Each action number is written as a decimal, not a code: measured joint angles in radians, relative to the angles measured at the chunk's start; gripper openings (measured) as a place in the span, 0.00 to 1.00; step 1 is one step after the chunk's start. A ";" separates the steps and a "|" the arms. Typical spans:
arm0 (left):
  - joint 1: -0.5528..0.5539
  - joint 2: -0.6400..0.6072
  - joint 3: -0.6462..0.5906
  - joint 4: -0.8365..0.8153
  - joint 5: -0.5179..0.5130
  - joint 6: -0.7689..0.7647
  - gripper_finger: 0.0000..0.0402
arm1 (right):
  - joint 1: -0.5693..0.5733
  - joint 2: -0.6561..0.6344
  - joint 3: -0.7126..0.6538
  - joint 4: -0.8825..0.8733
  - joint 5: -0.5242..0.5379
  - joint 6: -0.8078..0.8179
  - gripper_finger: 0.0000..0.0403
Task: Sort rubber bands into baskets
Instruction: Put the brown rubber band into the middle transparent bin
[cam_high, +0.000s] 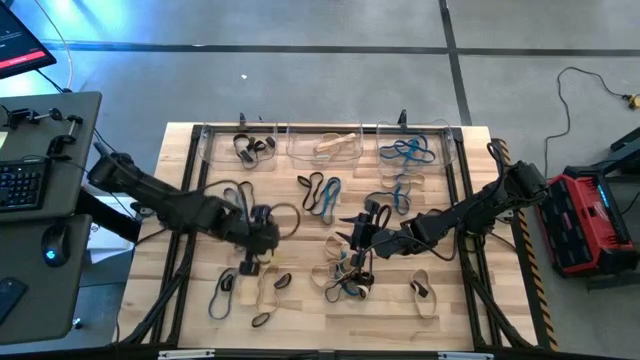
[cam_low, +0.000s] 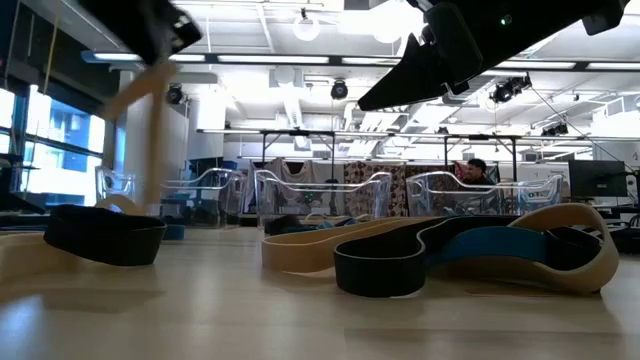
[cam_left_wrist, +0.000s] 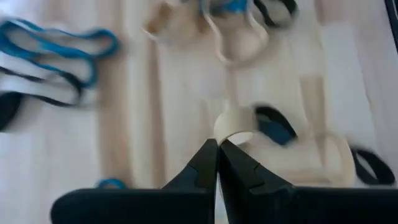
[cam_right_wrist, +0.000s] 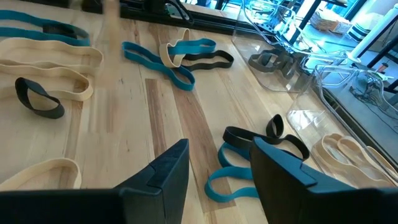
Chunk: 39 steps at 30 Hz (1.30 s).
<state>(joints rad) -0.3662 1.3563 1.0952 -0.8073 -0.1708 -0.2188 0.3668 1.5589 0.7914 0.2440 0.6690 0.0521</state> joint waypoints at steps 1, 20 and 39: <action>0.020 0.000 0.014 0.002 -0.010 0.012 0.01 | 0.000 0.000 0.000 0.000 0.000 0.000 0.39; 0.579 0.071 0.203 0.141 -0.060 0.413 0.01 | 0.000 0.000 0.000 0.000 0.000 0.030 0.39; 0.951 0.512 0.512 0.254 0.097 0.640 0.01 | 0.000 0.000 -0.037 -0.039 0.000 0.117 0.39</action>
<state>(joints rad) 0.5849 1.8682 1.6069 -0.5538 -0.0742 0.4217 0.3671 1.5590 0.7541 0.2052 0.6692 0.1690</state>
